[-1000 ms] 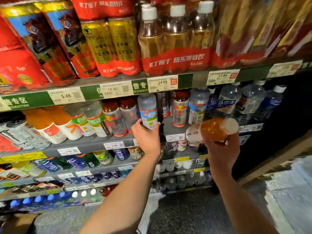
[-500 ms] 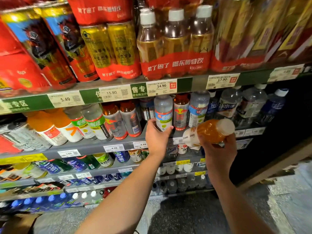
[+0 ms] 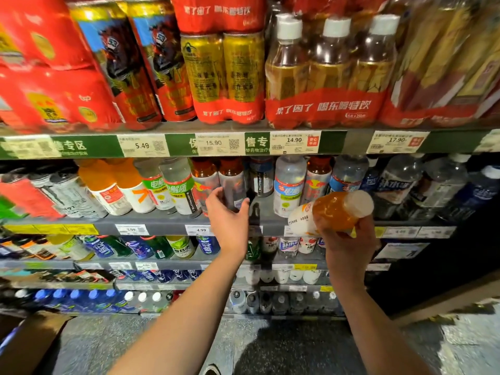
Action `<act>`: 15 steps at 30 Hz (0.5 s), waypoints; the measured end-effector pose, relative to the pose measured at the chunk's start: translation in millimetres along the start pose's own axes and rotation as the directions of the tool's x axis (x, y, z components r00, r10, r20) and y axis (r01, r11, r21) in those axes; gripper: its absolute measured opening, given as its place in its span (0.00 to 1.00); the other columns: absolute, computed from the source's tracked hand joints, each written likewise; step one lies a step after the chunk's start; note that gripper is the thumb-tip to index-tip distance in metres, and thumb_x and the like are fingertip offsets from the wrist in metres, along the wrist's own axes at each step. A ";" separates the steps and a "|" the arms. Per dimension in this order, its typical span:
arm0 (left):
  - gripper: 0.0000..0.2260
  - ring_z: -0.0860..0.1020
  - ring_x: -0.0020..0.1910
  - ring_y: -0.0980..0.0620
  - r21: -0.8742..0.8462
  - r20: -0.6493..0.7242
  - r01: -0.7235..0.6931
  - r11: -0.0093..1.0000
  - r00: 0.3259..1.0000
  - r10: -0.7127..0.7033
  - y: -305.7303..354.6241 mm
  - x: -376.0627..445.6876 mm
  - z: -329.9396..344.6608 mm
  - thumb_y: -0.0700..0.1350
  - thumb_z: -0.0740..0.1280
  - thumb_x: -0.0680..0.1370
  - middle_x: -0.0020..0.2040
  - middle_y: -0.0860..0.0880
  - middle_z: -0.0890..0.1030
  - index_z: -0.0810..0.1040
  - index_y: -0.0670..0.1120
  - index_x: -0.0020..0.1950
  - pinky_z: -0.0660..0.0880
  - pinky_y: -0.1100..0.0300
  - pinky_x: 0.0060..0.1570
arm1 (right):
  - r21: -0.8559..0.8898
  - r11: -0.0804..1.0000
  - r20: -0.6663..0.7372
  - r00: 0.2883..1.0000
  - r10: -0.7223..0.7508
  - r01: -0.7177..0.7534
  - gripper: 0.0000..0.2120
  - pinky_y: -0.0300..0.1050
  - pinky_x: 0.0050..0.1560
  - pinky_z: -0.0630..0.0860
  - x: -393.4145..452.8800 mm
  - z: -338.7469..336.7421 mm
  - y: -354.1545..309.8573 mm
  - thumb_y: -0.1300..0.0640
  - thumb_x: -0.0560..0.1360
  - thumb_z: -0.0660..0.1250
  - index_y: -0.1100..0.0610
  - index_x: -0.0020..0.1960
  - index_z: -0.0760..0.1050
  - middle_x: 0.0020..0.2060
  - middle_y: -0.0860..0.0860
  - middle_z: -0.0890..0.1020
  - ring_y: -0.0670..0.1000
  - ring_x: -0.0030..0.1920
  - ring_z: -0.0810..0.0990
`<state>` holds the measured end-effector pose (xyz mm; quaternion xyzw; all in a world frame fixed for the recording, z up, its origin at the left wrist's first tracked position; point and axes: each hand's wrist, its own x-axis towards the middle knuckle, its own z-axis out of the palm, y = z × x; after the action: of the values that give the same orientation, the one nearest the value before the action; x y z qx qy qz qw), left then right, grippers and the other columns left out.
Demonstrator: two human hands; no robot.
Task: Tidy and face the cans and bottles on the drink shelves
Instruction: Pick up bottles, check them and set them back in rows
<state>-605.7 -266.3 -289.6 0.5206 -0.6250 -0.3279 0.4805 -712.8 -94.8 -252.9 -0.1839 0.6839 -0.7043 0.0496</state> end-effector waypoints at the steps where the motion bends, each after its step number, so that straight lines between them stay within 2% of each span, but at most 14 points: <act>1: 0.28 0.74 0.61 0.49 0.014 -0.002 0.022 1.000 1.000 -0.022 1.3 0.2 2.8 0.48 0.78 0.72 0.62 0.48 0.74 0.71 0.43 0.67 0.69 0.63 0.60 | -0.004 1.000 0.011 1.000 -0.004 0.004 0.25 0.37 0.47 0.76 -1.0 1.1 -0.1 0.61 0.67 0.80 0.41 0.54 0.73 0.46 0.28 0.80 0.33 0.48 0.80; 4: 0.34 0.72 0.66 0.49 0.052 -0.042 0.045 0.998 0.998 -0.042 3.7 -3.7 11.2 0.49 0.79 0.71 0.65 0.47 0.73 0.68 0.43 0.71 0.66 0.62 0.62 | 0.000 1.000 0.038 0.999 -0.007 0.008 0.24 0.29 0.44 0.75 -3.3 2.0 0.9 0.59 0.66 0.81 0.40 0.52 0.73 0.44 0.28 0.81 0.33 0.47 0.80; 6: 0.34 0.71 0.67 0.47 0.065 -0.067 0.057 0.996 0.996 -0.052 4.3 -4.3 16.1 0.49 0.79 0.71 0.65 0.45 0.73 0.68 0.42 0.72 0.66 0.59 0.65 | 0.018 1.000 0.042 0.999 -0.005 0.004 0.24 0.32 0.45 0.76 -5.2 1.5 1.2 0.57 0.66 0.82 0.41 0.53 0.73 0.45 0.30 0.82 0.35 0.47 0.81; 8: 0.33 0.72 0.65 0.45 0.066 -0.077 0.061 0.996 0.995 -0.056 3.0 -1.1 20.7 0.48 0.79 0.70 0.63 0.45 0.73 0.69 0.42 0.70 0.69 0.53 0.66 | 0.036 0.999 0.031 1.000 0.004 -0.005 0.24 0.34 0.46 0.77 -7.6 -0.1 0.5 0.48 0.62 0.81 0.39 0.53 0.74 0.46 0.35 0.82 0.37 0.49 0.81; 10: 0.30 0.74 0.61 0.44 0.072 -0.079 0.060 0.996 0.995 -0.054 3.3 1.9 24.1 0.48 0.79 0.70 0.60 0.45 0.74 0.71 0.42 0.67 0.72 0.50 0.61 | 0.051 0.999 0.019 1.000 0.006 -0.007 0.25 0.31 0.46 0.77 -9.5 -2.8 0.3 0.42 0.60 0.77 0.38 0.55 0.74 0.50 0.39 0.82 0.39 0.51 0.81; 13: 0.27 0.78 0.58 0.46 0.058 -0.049 0.075 0.995 0.996 -0.073 8.8 1.1 26.5 0.48 0.79 0.70 0.59 0.47 0.78 0.71 0.45 0.63 0.72 0.56 0.53 | 0.048 0.999 0.011 1.000 -0.002 0.002 0.27 0.30 0.47 0.75 -8.1 -7.6 3.1 0.47 0.62 0.80 0.42 0.58 0.74 0.52 0.44 0.82 0.42 0.52 0.81; 15: 0.27 0.79 0.55 0.46 0.039 -0.009 0.108 0.993 0.994 -0.107 11.3 0.2 27.9 0.48 0.79 0.70 0.57 0.47 0.80 0.69 0.46 0.63 0.72 0.57 0.50 | 0.027 1.000 0.006 1.000 -0.001 0.001 0.27 0.38 0.50 0.76 -6.5 -9.6 5.3 0.51 0.64 0.82 0.45 0.60 0.74 0.53 0.47 0.82 0.46 0.54 0.81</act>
<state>-635.8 -266.2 -288.3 0.5640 -0.6006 -0.3391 0.4540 -710.8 -84.0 -259.4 -0.1857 0.6741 -0.7129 0.0539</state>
